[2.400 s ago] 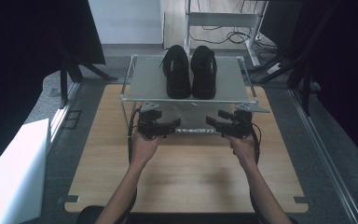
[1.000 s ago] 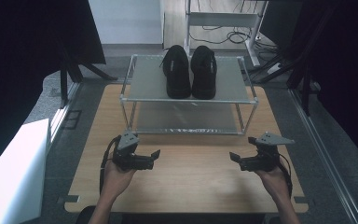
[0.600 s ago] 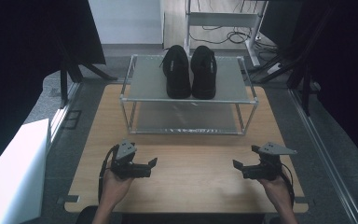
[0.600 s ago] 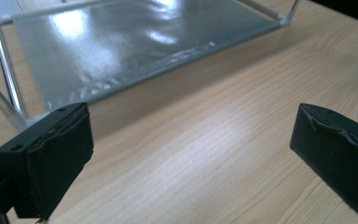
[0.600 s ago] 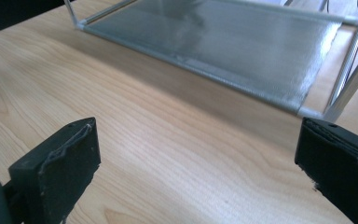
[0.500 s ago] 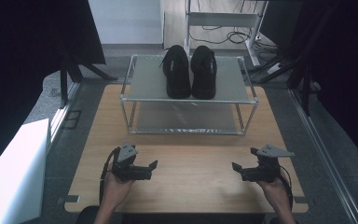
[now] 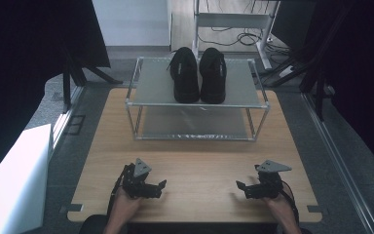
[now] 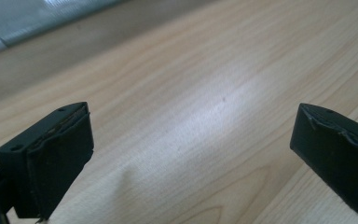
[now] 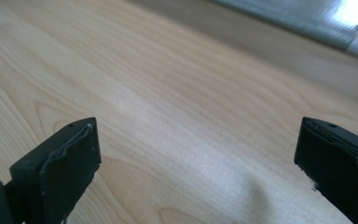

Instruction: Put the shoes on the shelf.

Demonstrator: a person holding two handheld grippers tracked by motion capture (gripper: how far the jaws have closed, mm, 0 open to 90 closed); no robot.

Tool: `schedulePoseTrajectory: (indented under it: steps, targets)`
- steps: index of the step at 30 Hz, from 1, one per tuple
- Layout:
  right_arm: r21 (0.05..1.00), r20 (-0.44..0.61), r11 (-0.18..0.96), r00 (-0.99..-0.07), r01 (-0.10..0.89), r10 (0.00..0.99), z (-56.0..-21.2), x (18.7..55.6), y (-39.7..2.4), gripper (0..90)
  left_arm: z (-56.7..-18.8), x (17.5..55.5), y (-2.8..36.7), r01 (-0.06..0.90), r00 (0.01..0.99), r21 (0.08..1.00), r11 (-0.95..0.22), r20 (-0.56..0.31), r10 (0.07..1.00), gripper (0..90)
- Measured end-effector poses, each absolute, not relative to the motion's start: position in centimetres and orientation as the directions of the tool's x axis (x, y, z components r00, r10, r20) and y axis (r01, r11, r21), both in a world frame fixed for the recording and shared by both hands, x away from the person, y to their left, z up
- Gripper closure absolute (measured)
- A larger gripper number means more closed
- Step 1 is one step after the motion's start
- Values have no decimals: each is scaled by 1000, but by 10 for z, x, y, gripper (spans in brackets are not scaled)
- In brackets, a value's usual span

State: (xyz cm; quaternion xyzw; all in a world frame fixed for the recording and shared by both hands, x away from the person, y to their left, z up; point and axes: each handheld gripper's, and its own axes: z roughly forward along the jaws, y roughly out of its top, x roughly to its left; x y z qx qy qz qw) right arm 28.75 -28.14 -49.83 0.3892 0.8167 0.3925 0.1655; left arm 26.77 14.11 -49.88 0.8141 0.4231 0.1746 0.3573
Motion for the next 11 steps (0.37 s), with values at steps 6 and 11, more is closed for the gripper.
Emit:
schedulePoseTrajectory:
  steps: [6,11]
  targets:
    - [744,34,415,-650,524,759,-505,288,-279,6,-509,269,134,589,593,683,-432,-2,805,0]
    - [715,32,440,-654,544,756,-510,289,-278,6,-512,271,133,605,591,662,-442,-1,806,0]
